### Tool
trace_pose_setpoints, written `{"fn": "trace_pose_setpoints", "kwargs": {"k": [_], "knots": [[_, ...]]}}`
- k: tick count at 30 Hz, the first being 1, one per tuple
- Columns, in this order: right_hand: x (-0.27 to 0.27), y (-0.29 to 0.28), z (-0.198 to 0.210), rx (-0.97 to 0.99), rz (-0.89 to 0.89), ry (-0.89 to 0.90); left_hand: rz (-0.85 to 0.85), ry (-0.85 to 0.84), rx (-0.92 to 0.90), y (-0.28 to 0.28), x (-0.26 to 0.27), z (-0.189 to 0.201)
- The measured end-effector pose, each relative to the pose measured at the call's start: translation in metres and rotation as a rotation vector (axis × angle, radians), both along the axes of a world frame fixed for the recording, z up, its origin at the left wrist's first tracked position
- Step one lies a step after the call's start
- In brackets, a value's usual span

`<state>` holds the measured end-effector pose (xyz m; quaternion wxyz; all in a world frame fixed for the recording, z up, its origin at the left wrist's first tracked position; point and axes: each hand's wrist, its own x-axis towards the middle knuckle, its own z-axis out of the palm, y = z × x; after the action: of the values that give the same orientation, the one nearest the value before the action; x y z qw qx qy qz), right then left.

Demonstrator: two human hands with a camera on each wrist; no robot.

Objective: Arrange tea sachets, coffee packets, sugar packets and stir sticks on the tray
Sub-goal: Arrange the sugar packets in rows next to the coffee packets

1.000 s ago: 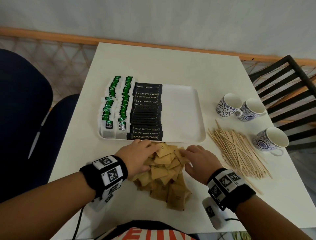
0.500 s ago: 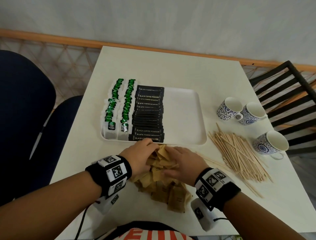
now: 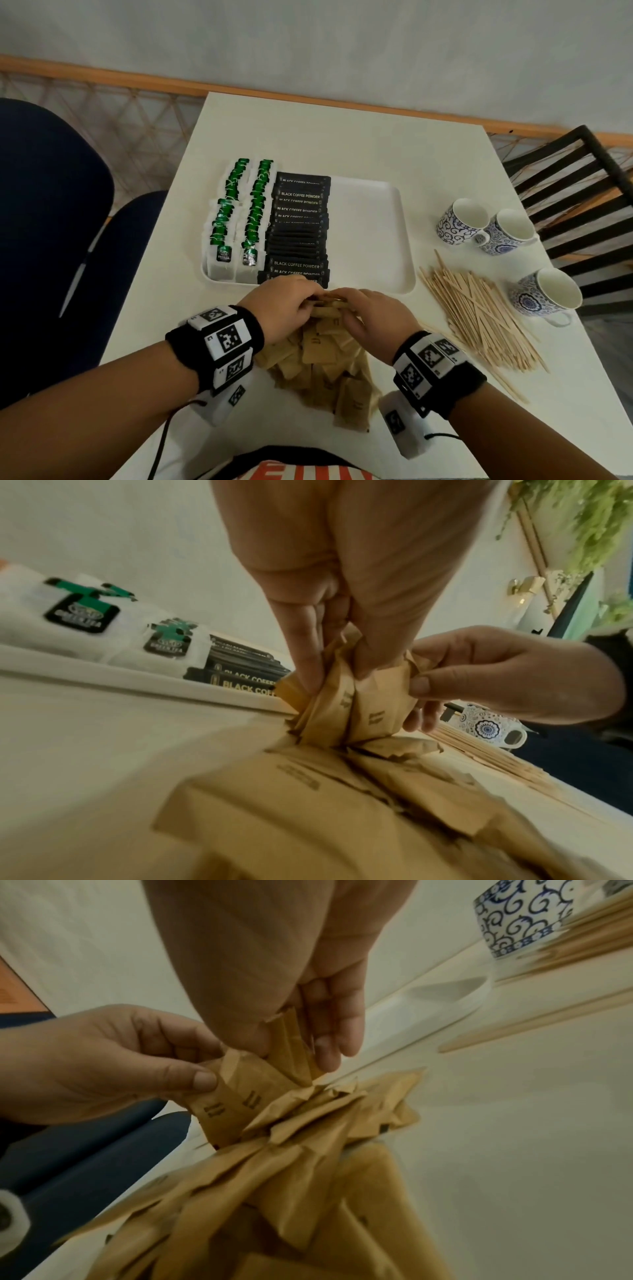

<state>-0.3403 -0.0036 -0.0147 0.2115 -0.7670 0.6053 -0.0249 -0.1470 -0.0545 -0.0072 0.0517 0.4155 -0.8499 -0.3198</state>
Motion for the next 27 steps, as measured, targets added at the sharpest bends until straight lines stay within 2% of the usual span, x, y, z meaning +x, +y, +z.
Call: {"fn": "trace_pose_setpoints", "kwargs": {"k": [5,8,13,16,20,24,27], "knots": [[0.002,-0.006,-0.009,0.047,-0.028,-0.02,0.144,0.134,0.136,-0.001,-0.001,-0.009],[0.003,-0.012,-0.013,0.067,-0.047,-0.049,0.183,0.131,0.189,-0.004,0.0,-0.015],[-0.001,-0.01,-0.014,0.043,0.032,-0.053,0.077,0.001,0.153,-0.005,0.004,-0.023],[-0.004,-0.003,-0.011,0.043,0.138,0.035,0.017,-0.022,0.14,-0.005,0.003,-0.026],[-0.004,-0.001,-0.01,0.083,0.186,0.147,-0.078,-0.05,0.192,-0.002,0.004,-0.028],[0.001,-0.005,-0.011,0.08,0.21,0.187,-0.067,-0.1,0.149,-0.001,0.002,-0.03],[0.003,-0.011,-0.01,0.065,0.175,0.159,-0.013,-0.062,0.106,-0.001,-0.004,-0.027]]}}
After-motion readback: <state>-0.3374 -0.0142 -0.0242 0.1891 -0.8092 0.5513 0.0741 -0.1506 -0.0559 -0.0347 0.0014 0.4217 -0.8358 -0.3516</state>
